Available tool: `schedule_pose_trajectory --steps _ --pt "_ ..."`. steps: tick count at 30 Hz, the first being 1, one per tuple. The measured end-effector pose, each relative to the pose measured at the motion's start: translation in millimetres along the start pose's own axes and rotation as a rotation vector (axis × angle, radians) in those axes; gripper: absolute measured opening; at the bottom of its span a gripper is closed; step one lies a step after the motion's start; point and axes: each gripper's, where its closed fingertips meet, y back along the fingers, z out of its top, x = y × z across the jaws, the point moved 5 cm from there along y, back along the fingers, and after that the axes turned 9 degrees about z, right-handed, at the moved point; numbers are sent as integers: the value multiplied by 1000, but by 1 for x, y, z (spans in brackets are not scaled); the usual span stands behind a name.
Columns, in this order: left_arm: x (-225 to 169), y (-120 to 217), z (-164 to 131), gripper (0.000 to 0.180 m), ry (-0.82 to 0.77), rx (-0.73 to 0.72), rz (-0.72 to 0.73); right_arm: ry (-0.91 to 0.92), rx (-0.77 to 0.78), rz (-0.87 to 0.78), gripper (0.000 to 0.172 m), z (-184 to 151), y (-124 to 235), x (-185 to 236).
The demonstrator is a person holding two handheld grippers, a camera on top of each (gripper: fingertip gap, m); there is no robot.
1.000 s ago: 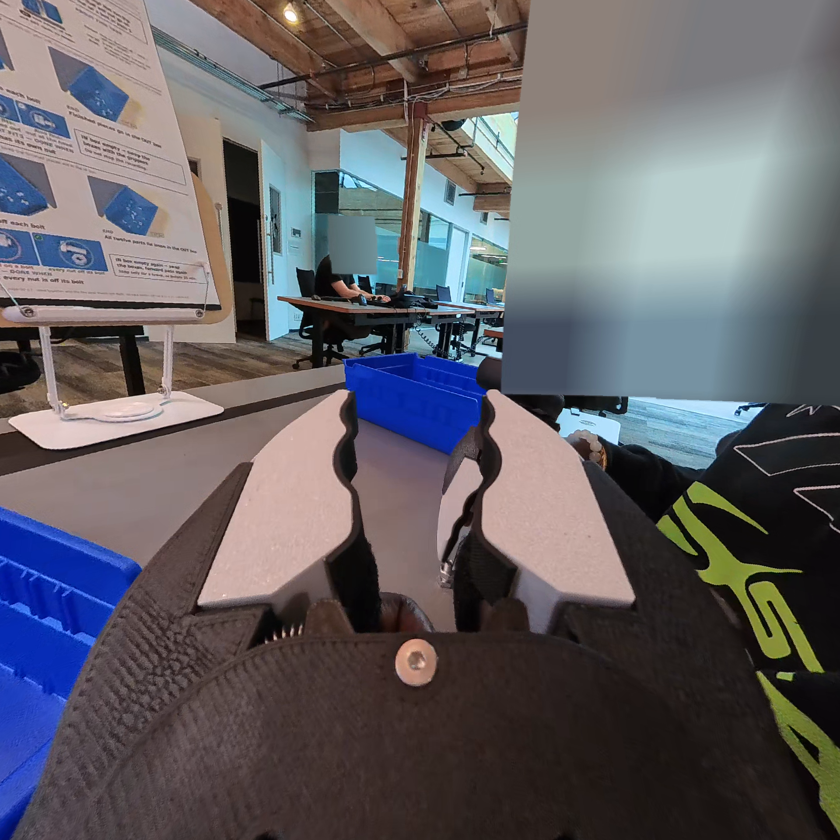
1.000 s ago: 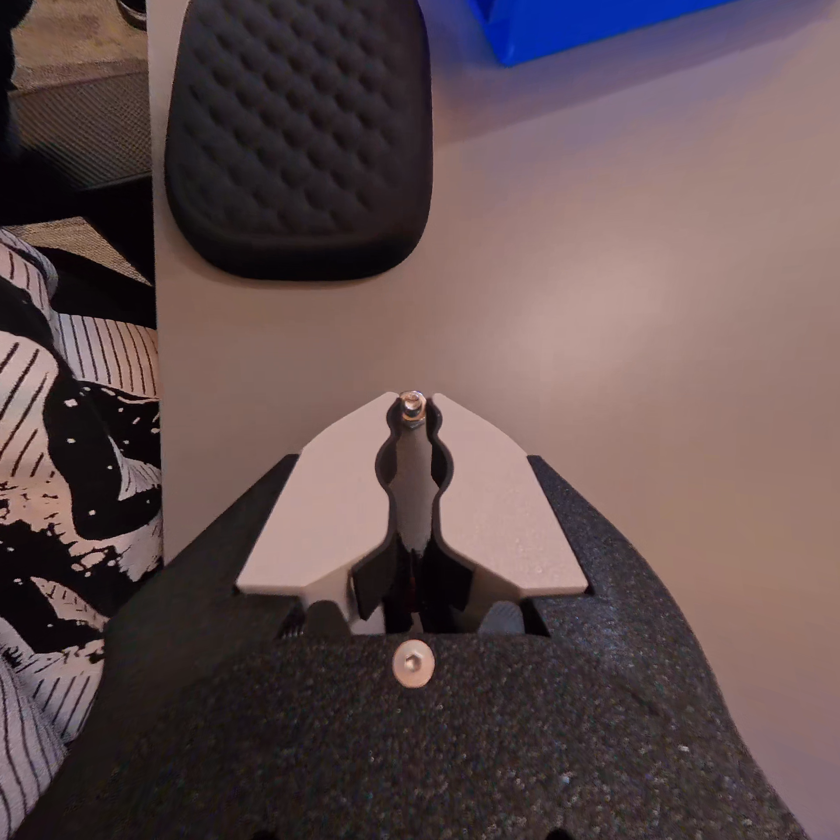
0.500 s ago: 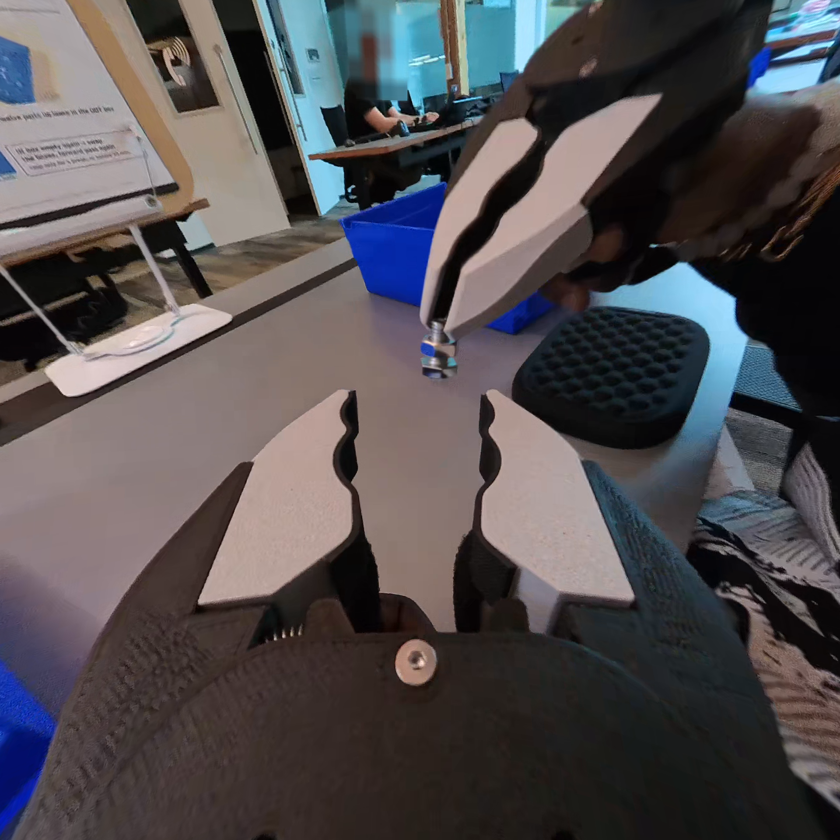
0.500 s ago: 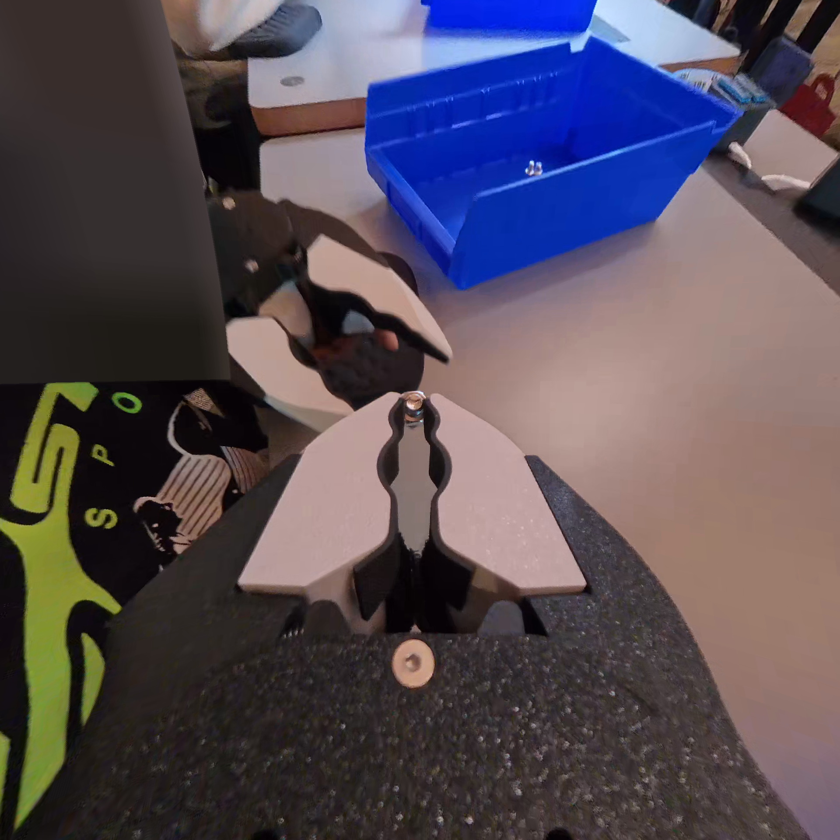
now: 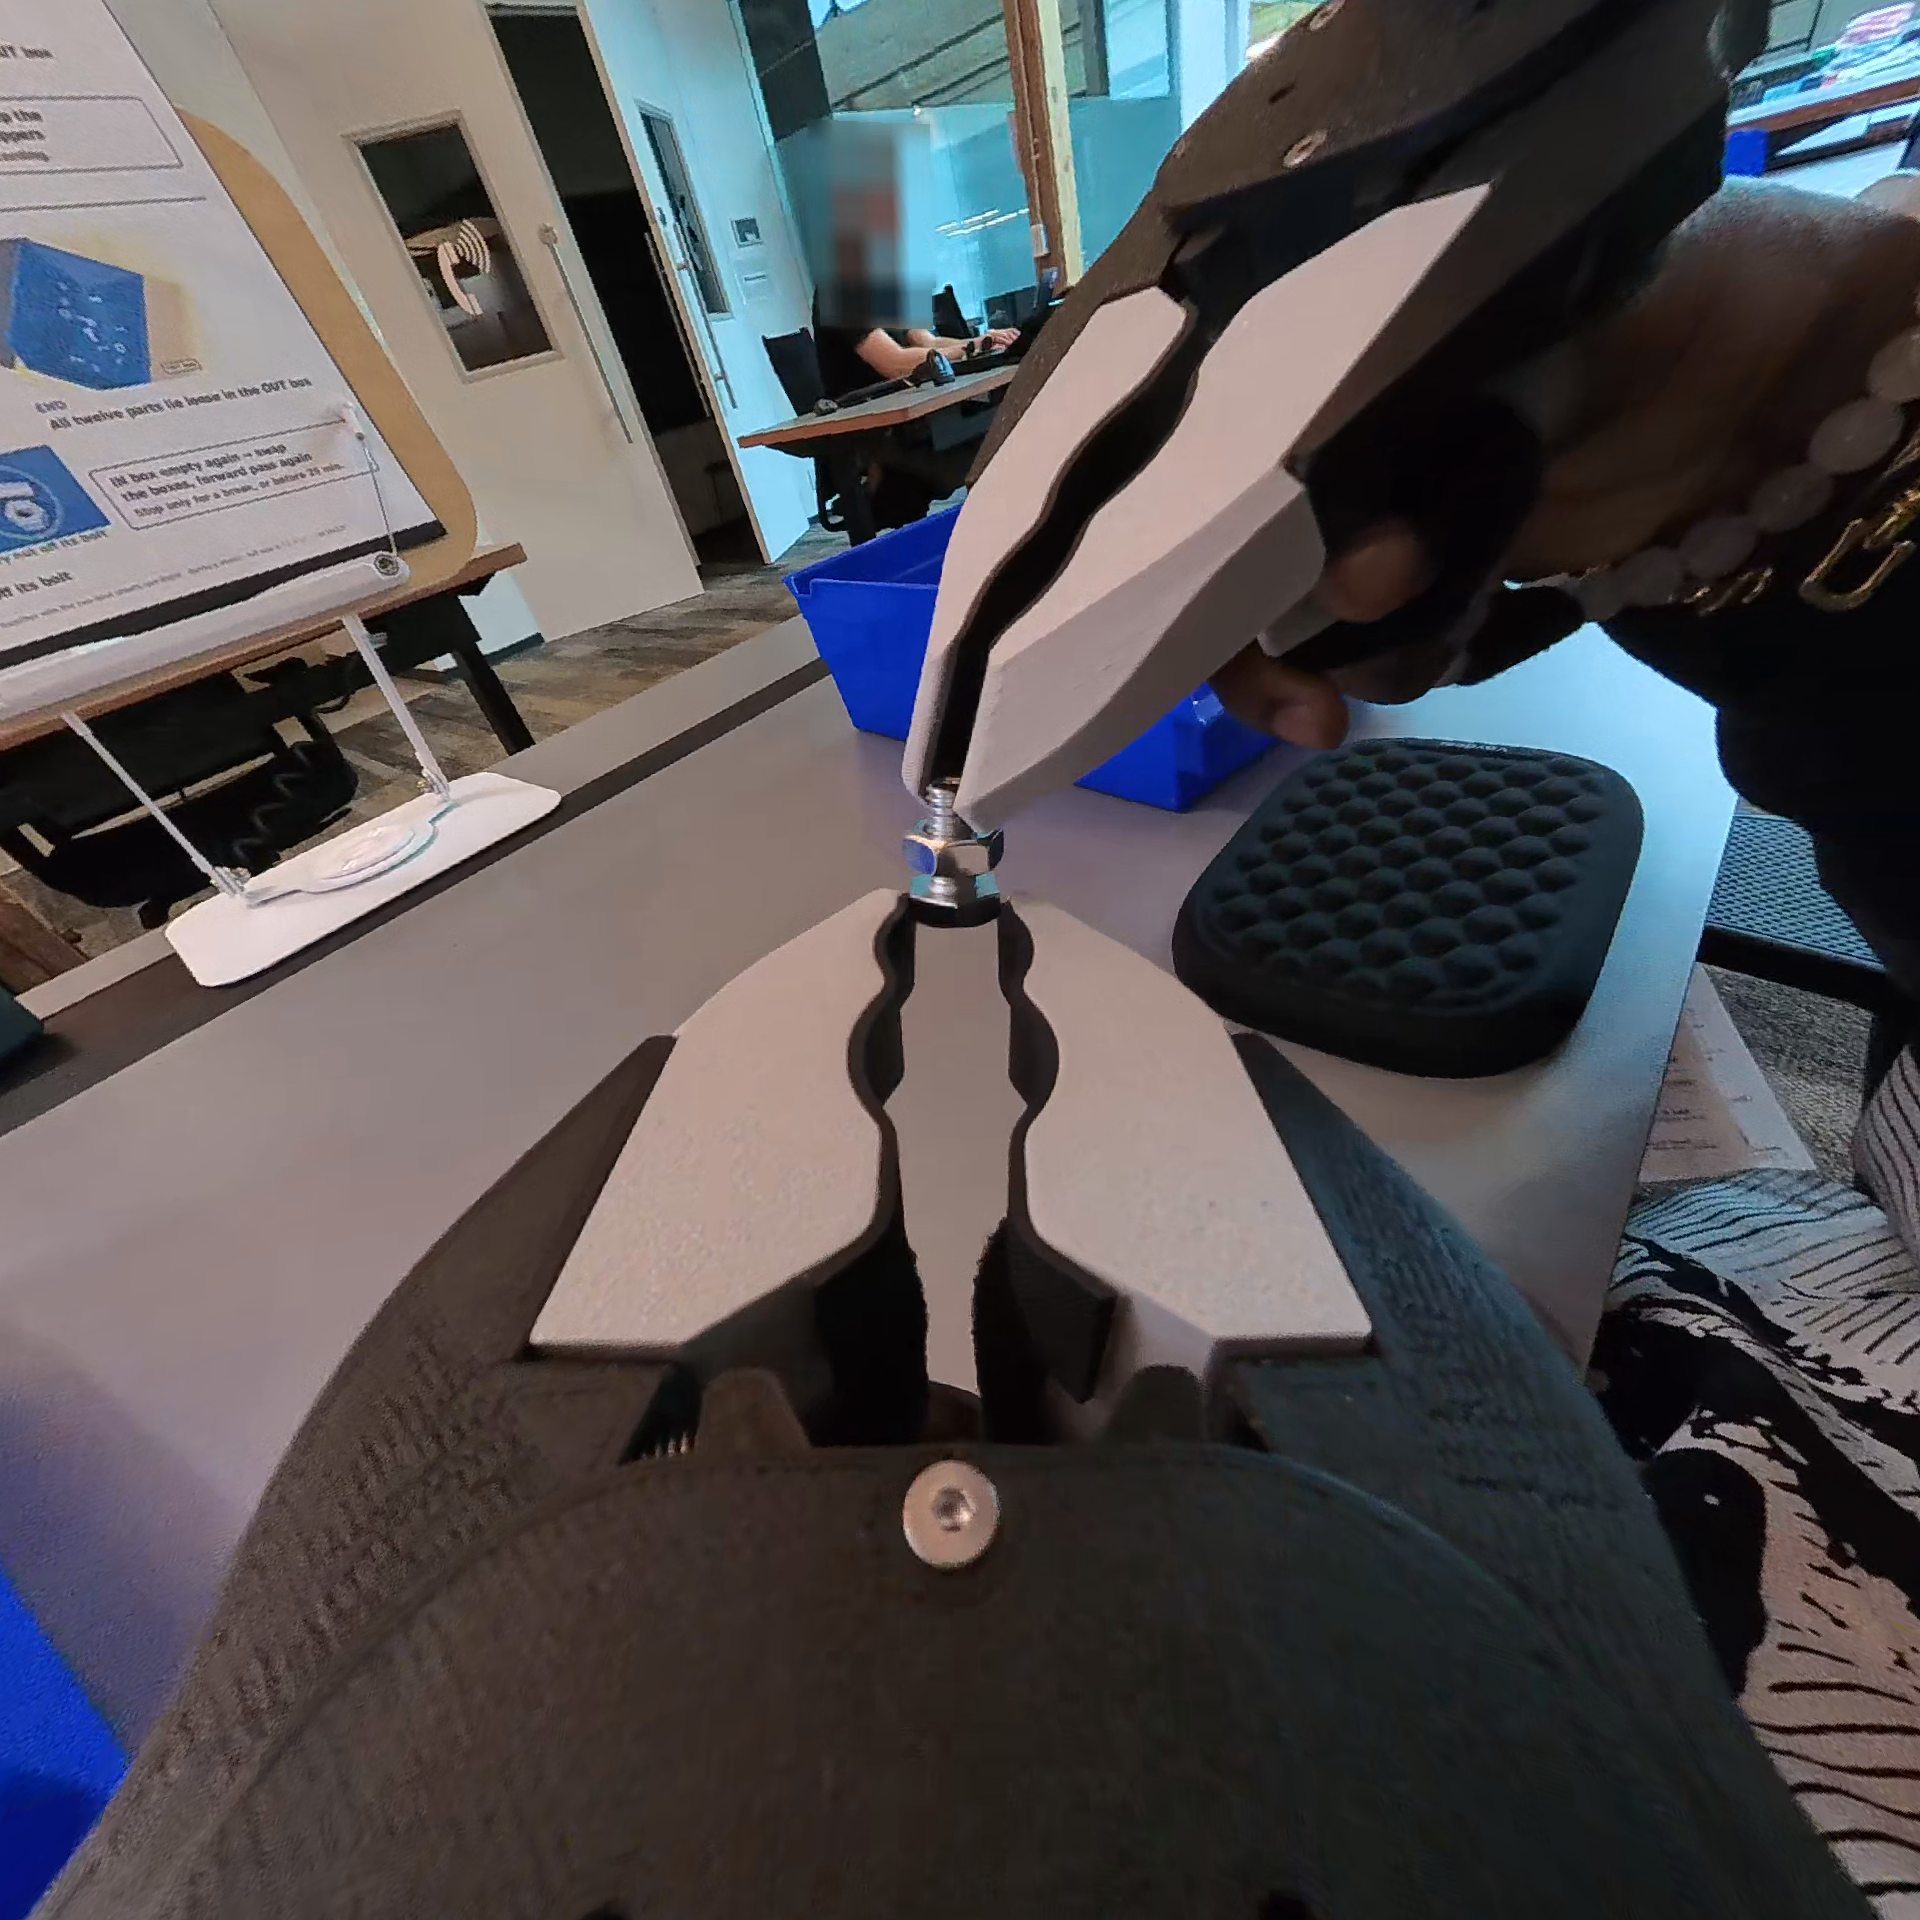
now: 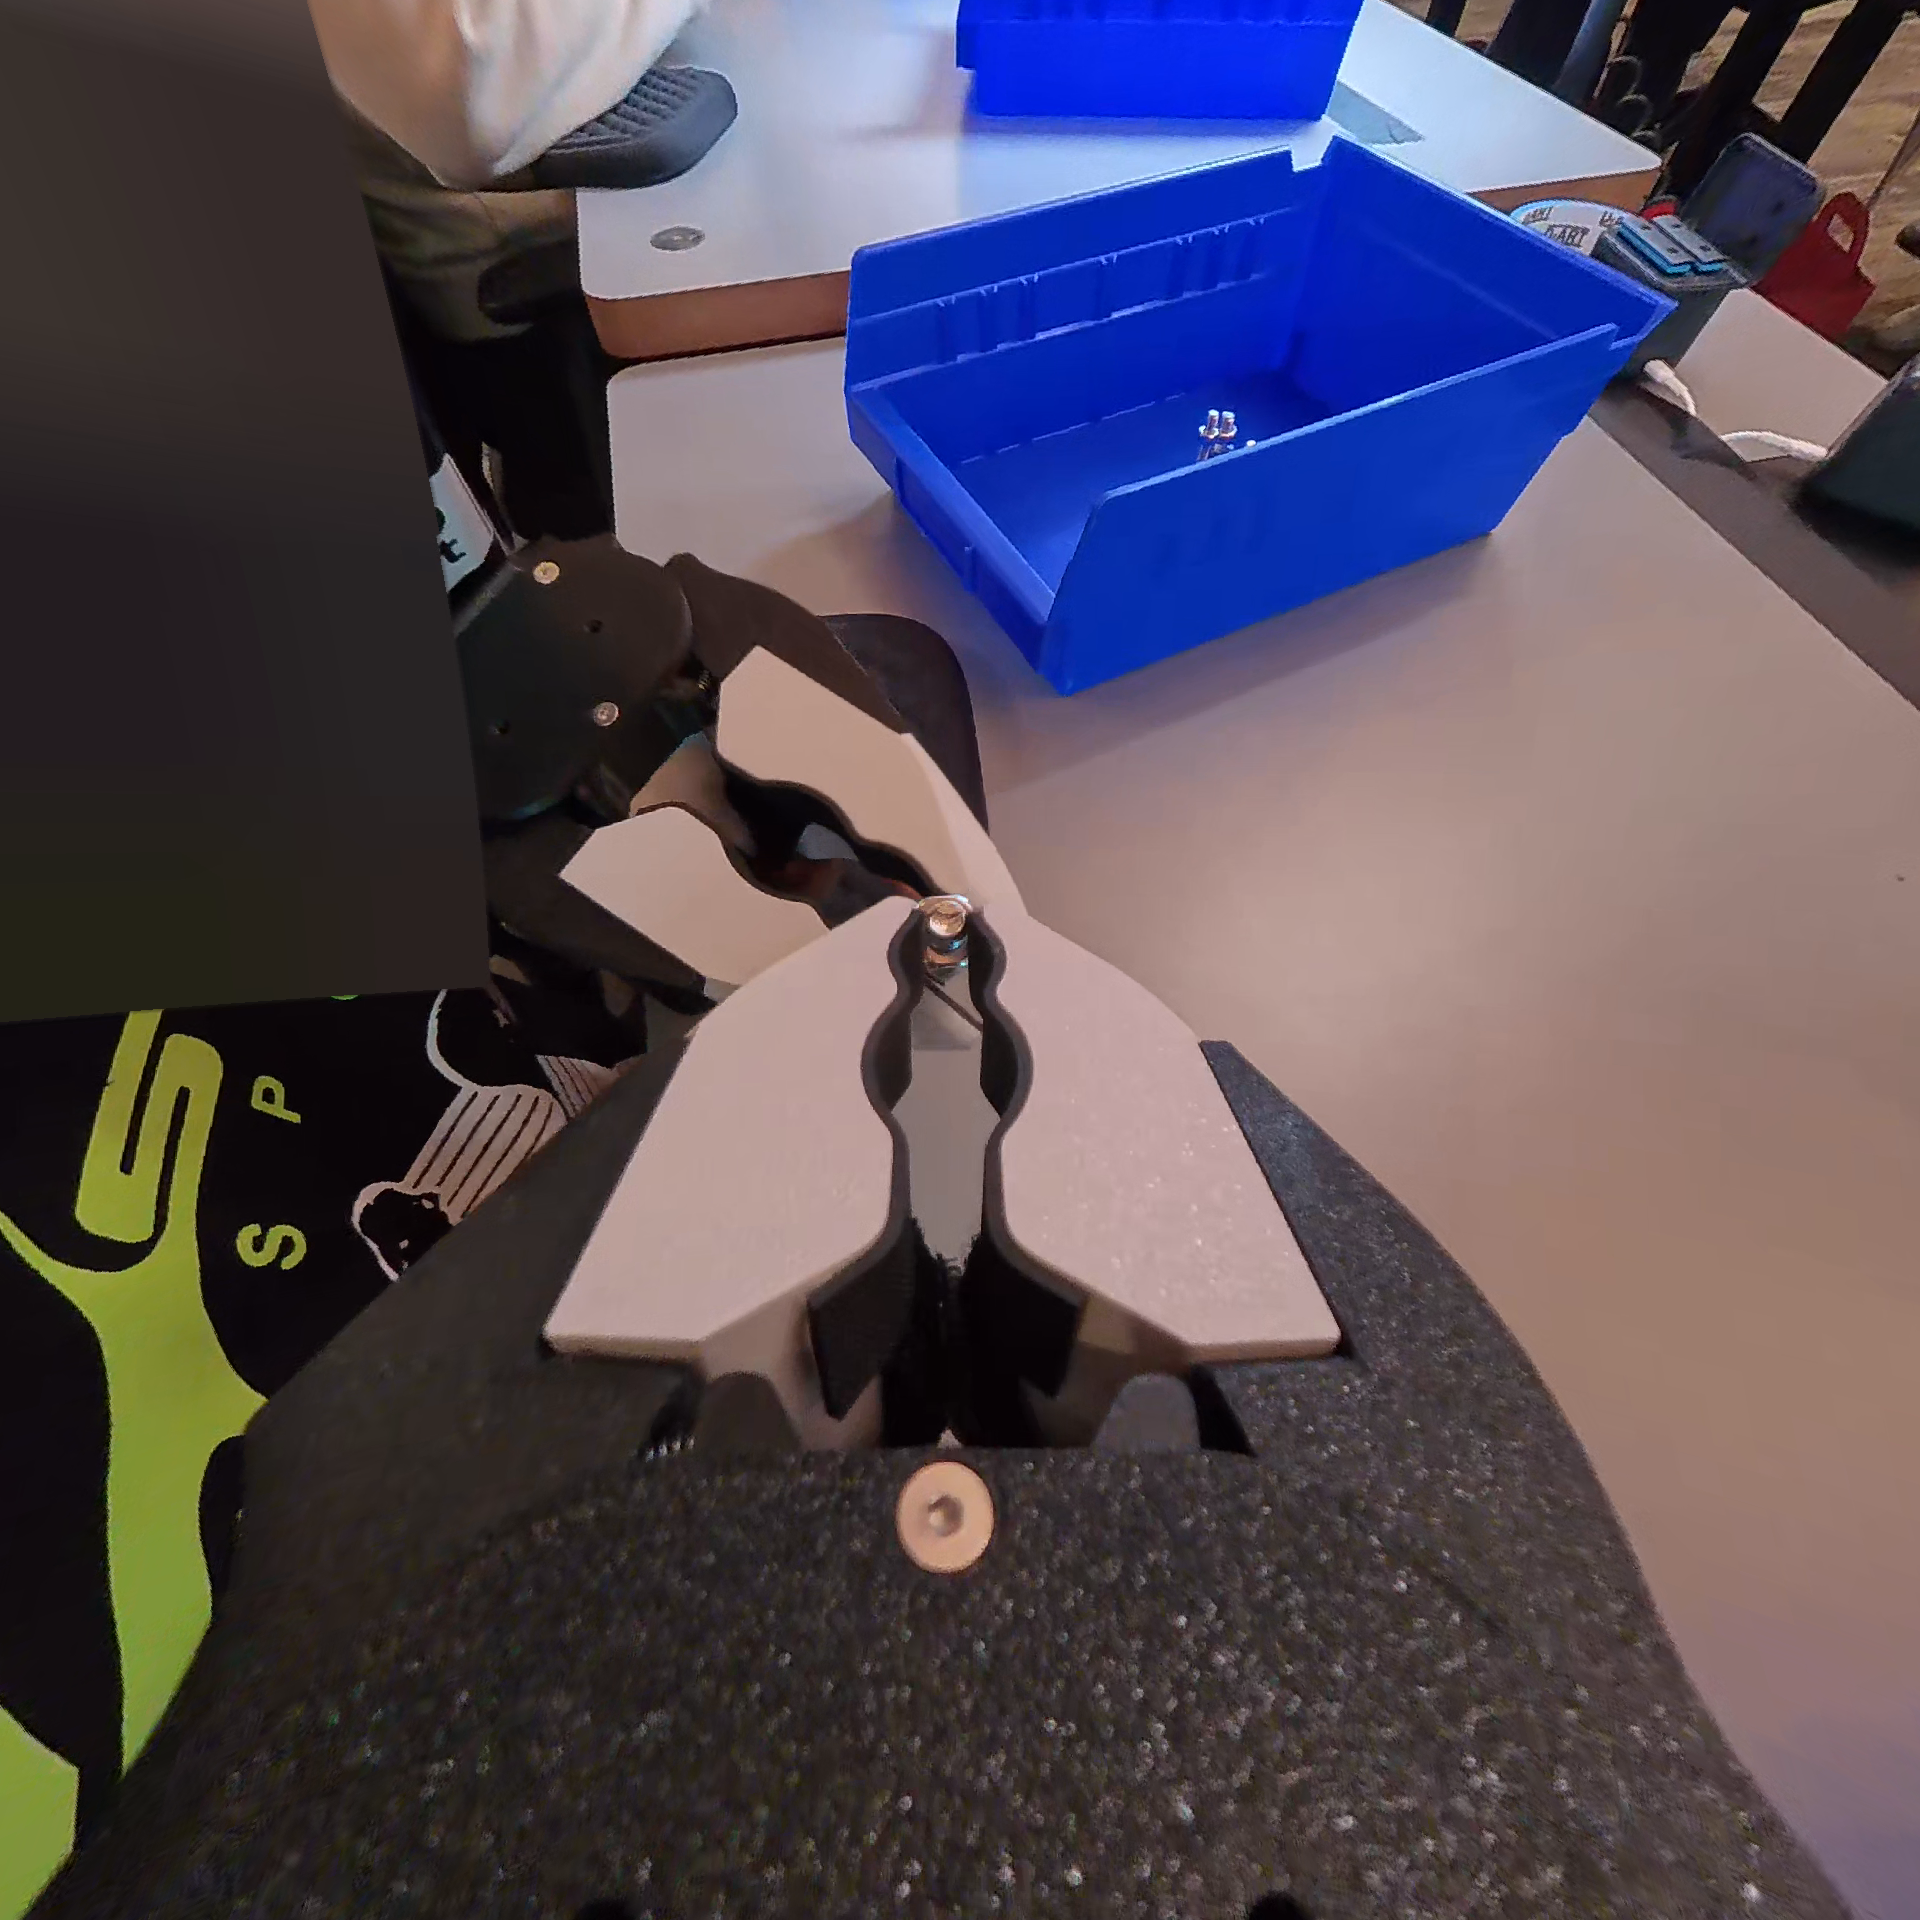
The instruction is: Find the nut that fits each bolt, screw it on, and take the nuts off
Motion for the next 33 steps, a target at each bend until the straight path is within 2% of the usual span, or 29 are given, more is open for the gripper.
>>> schedule_pose_trajectory --steps 5,7,8,11,12,13,15,22,28,30,31,33 --pt "1 1 0 15 33 -17 -33 -5 -13 7 8 0 0 0" --pt "1 2 2 15 105 -44 -84 18 -60 18 11 2 1 2" --pt "1 4 4 15 160 -65 -120 41 -110 27 19 5 2 3" --pt "2 8 8 14 294 -127 -217 60 -271 13 63 7 0 4" --pt "1 9 10 14 319 -143 -247 46 -306 16 73 6 -3 4" --pt "-1 10 11 14 333 -154 -271 32 -327 23 80 4 -8 5" --pt "-4 10 12 14 327 -163 -296 4 -355 18 84 2 -15 5" --pt "-9 12 13 14 292 -165 -320 -39 -377 -17 71 -1 -20 -2" --pt "0 14 13 14 344 -181 -317 -4 -376 -56 65 -8 6 -4" --pt "3 16 13 14 344 -185 -320 -22 -411 -167 23 -15 26 -15" --pt "3 17 12 14 336 -180 -313 -27 -436 -193 11 -17 35 -18" --pt "4 17 12 14 326 -176 -304 -45 -453 -191 5 -20 43 -19"
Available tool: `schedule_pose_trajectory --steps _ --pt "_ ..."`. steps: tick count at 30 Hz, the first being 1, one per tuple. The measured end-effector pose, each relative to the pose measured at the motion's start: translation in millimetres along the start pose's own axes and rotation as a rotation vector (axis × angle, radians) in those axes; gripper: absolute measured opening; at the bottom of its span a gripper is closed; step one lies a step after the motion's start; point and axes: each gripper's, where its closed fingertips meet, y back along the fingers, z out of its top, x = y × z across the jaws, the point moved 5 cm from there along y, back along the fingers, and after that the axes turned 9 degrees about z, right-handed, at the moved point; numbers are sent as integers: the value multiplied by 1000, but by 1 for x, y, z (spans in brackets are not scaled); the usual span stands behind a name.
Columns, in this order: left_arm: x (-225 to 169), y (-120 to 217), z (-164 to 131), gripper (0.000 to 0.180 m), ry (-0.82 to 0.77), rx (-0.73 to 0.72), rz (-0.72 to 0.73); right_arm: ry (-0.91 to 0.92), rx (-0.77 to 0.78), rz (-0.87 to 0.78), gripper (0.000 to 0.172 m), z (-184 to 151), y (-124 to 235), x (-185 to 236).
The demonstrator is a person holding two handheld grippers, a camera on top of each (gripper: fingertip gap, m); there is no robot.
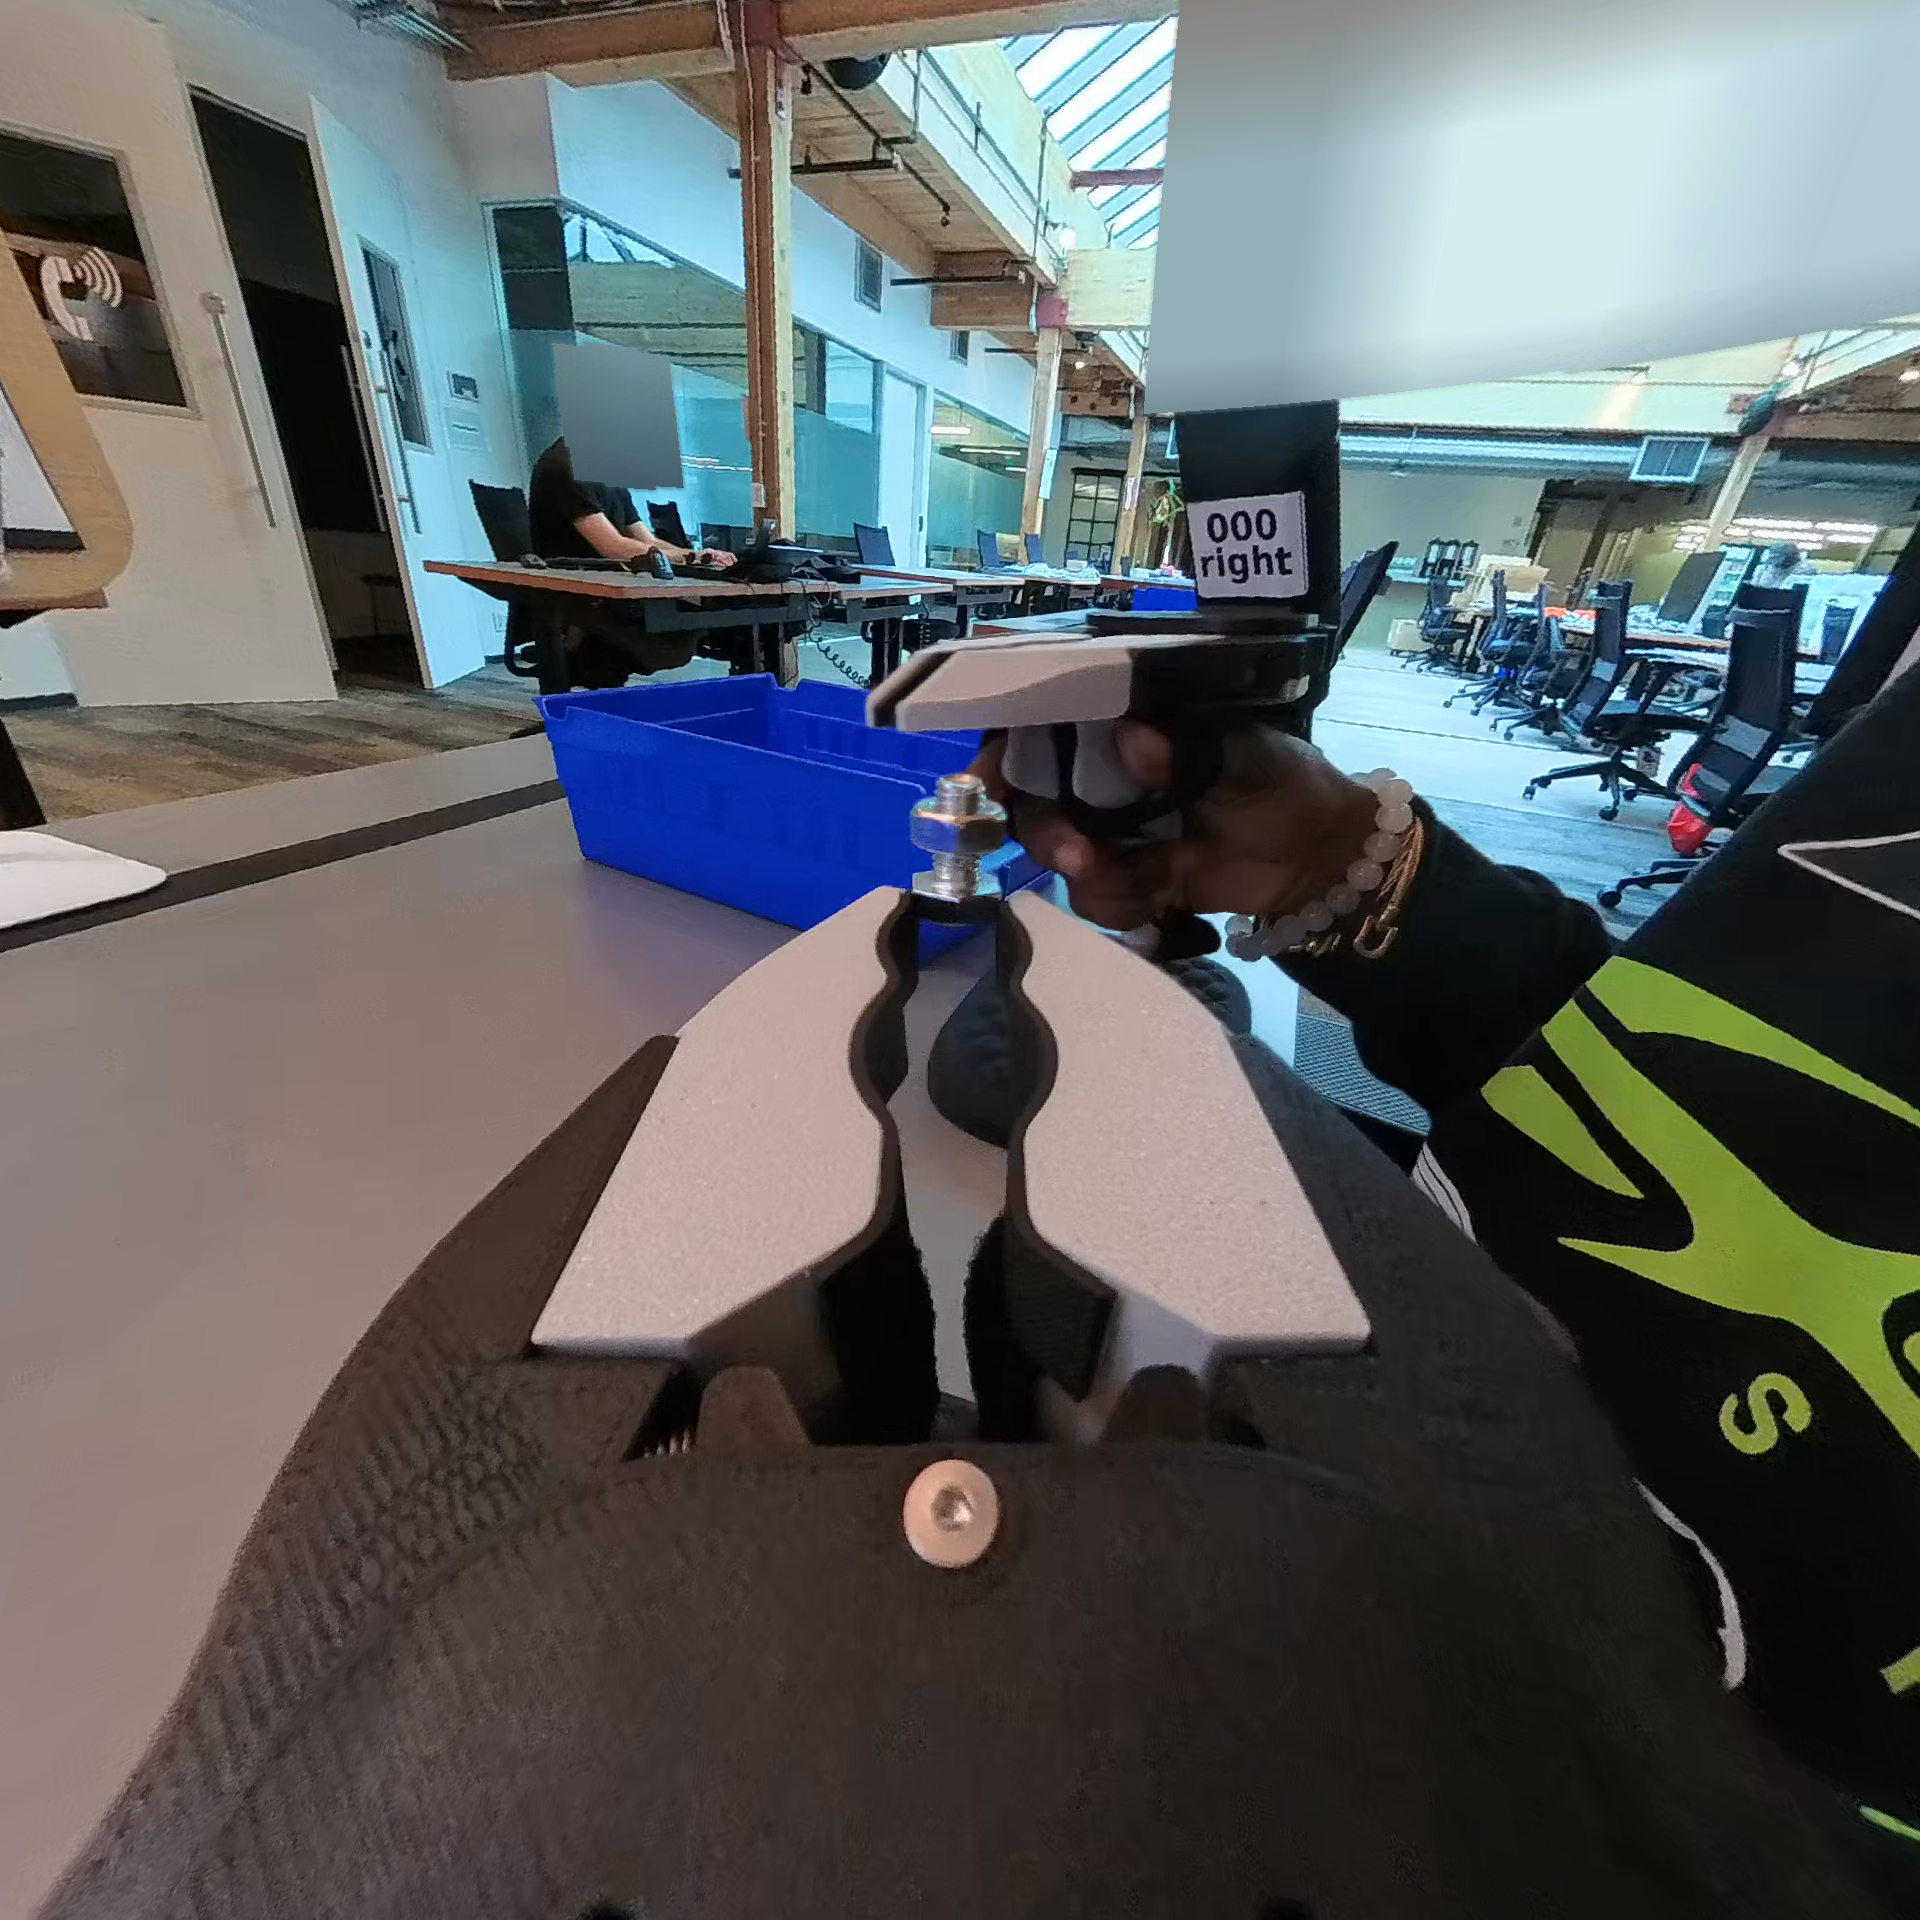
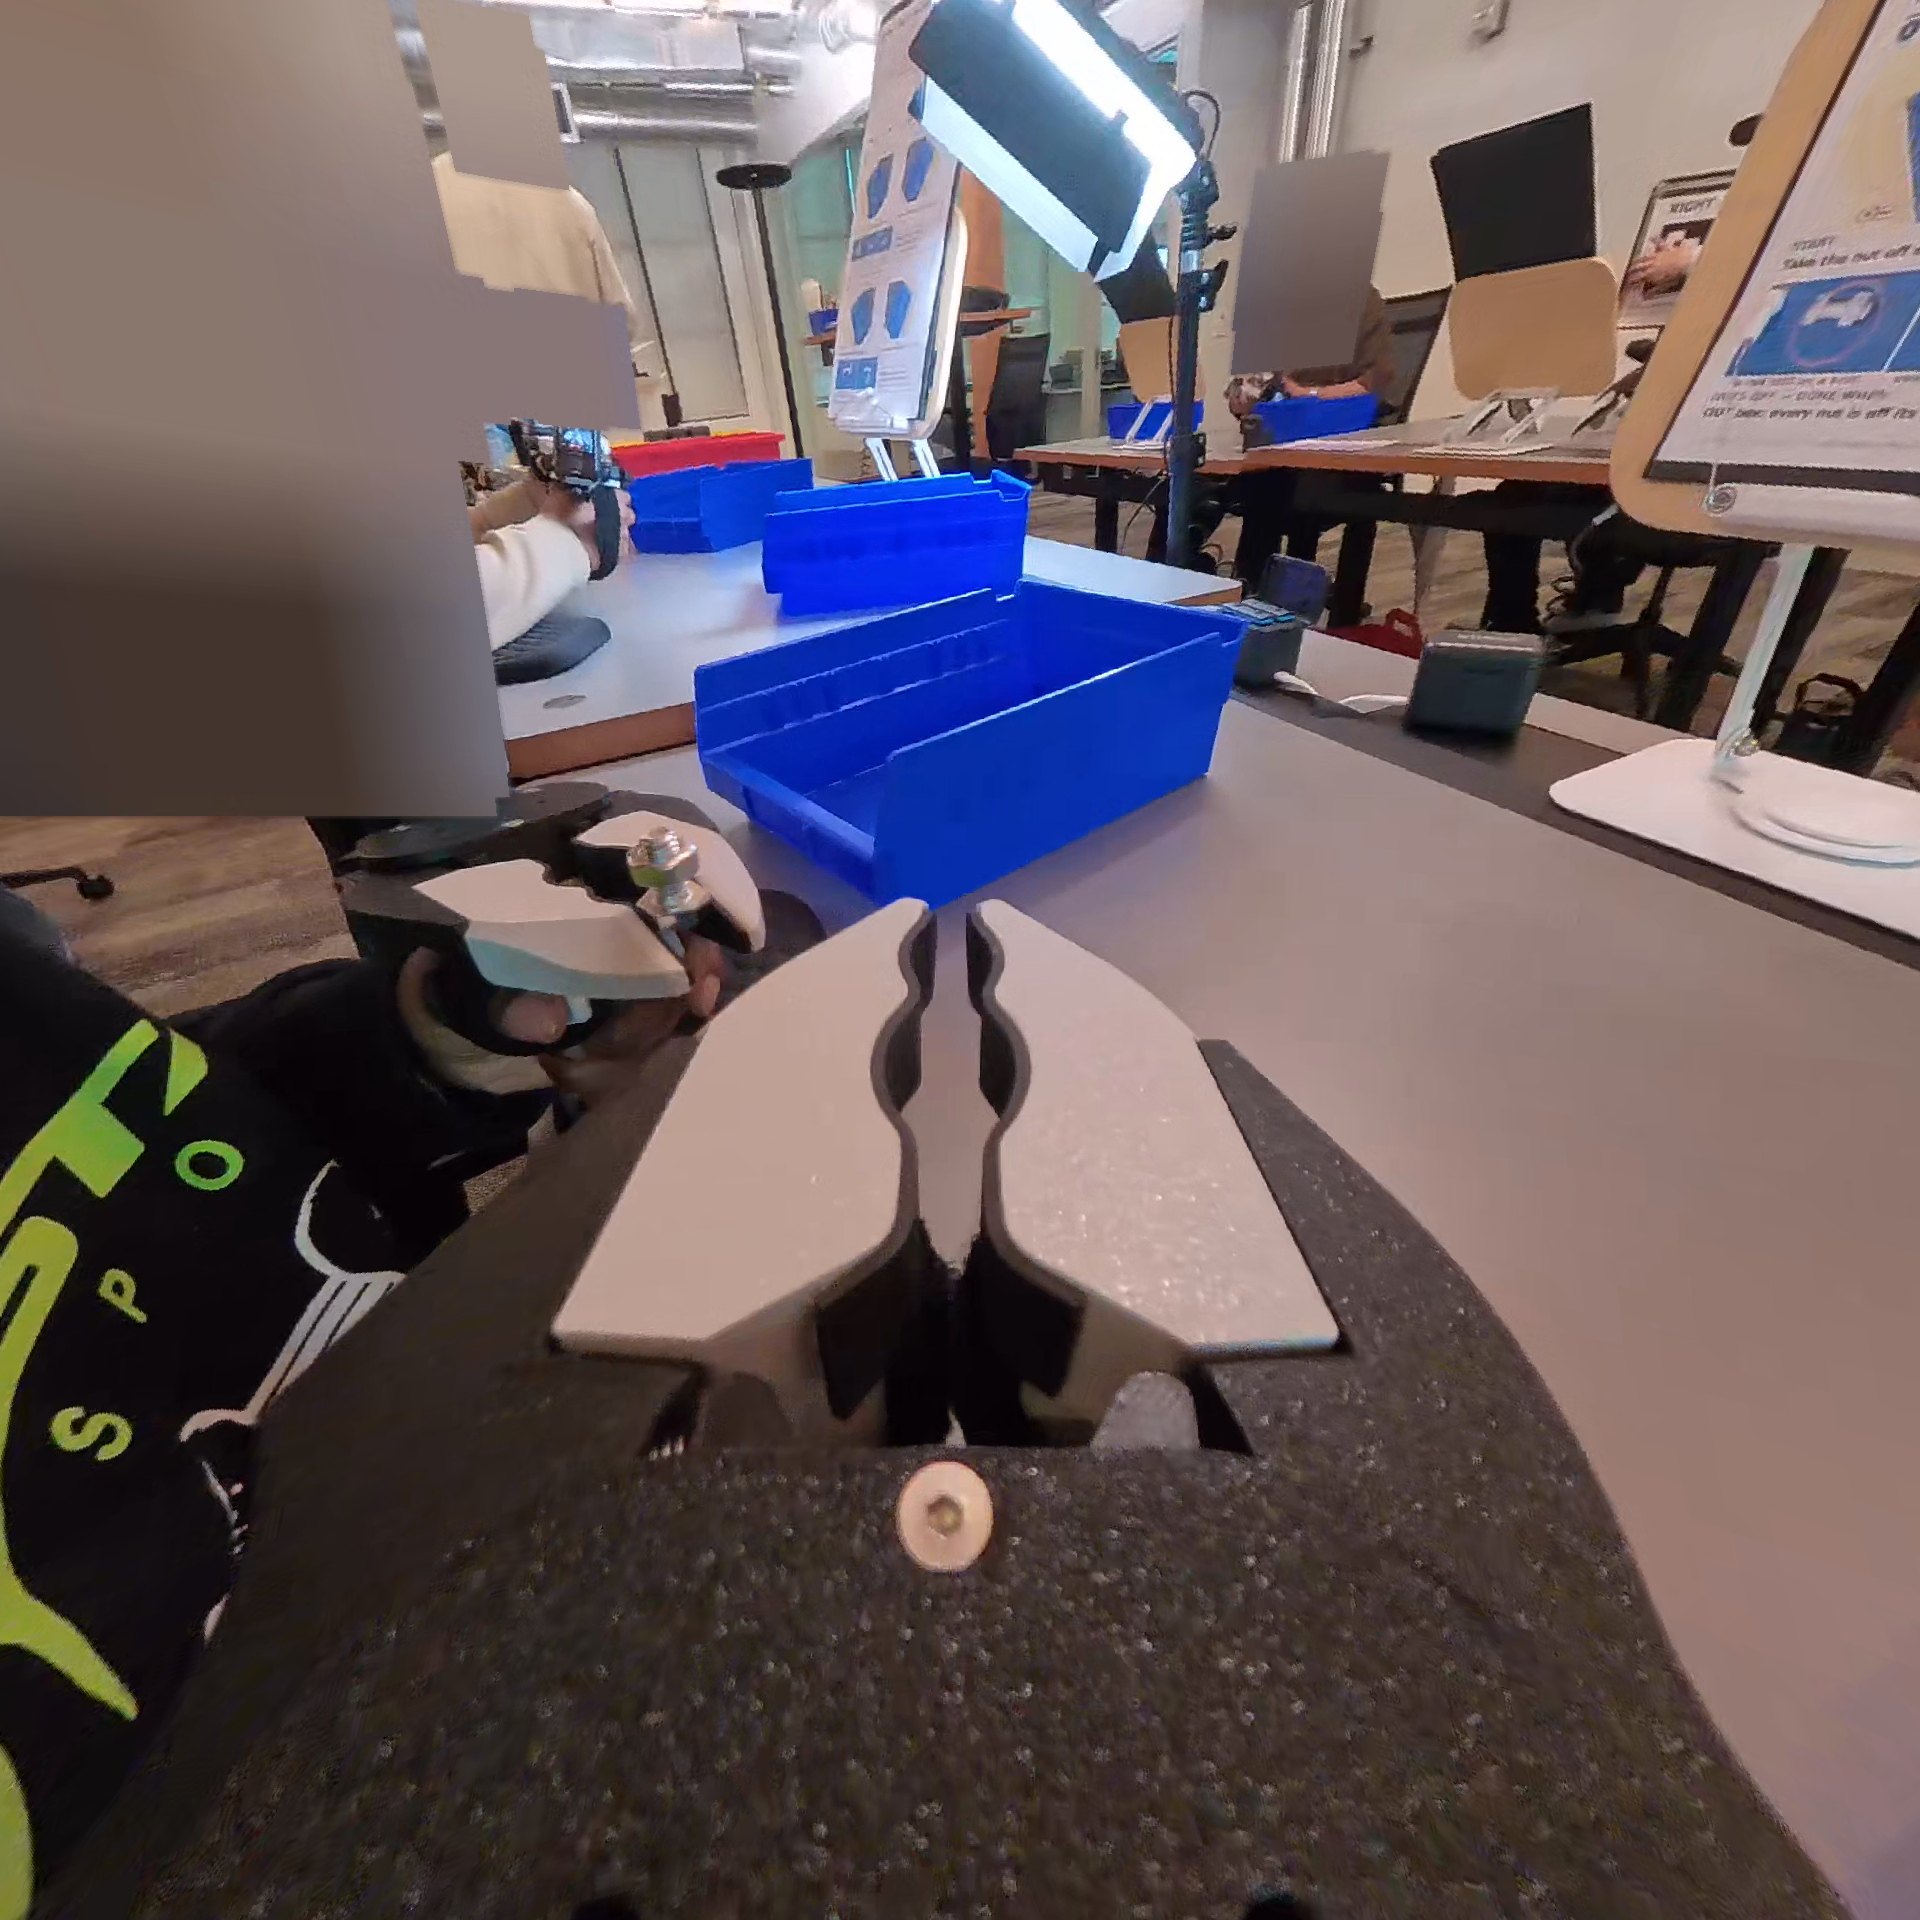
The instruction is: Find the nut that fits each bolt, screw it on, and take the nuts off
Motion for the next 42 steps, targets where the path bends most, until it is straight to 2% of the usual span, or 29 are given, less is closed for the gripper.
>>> schedule_pose_trajectory --steps 2,6,11,17,22,23,24,25,26,28,32,34,36,42 --pt "0 0 0 14 4 -2 0 10 -10 33 12 1 -2 6" --pt "-1 -2 -2 14 -11 13 3 8 -6 142 54 0 -22 24" --pt "-5 -4 -3 14 -20 21 -6 -3 1 193 64 -3 -48 34" --pt "-9 -5 -5 14 -20 24 -20 6 30 176 64 -8 -58 33" --pt "-5 -2 -3 14 -7 12 -14 17 33 160 62 -8 -39 27" --pt "-3 -1 -3 14 -8 10 -10 15 32 136 55 -8 -30 23" --pt "-3 0 -2 14 -9 9 -15 8 20 72 28 -7 -21 14" --pt "-3 1 -2 14 -9 8 -14 3 4 21 15 -7 -12 6" --pt "-3 1 -2 14 -10 10 -11 -8 -1 4 6 -7 -5 2" --pt "-2 0 -3 14 -10 14 -11 -17 -2 8 5 -6 0 1" --pt "-3 -2 -3 14 -18 21 -8 11 -6 63 21 -4 -7 11" --pt "-2 -2 -4 14 -21 27 -4 -8 -27 130 45 -2 -14 19" --pt "-2 -3 -4 14 -21 30 -5 -23 -32 180 58 -2 -24 26" --pt "-7 -6 -6 14 -26 36 -20 -10 -8 207 67 -6 -52 35"
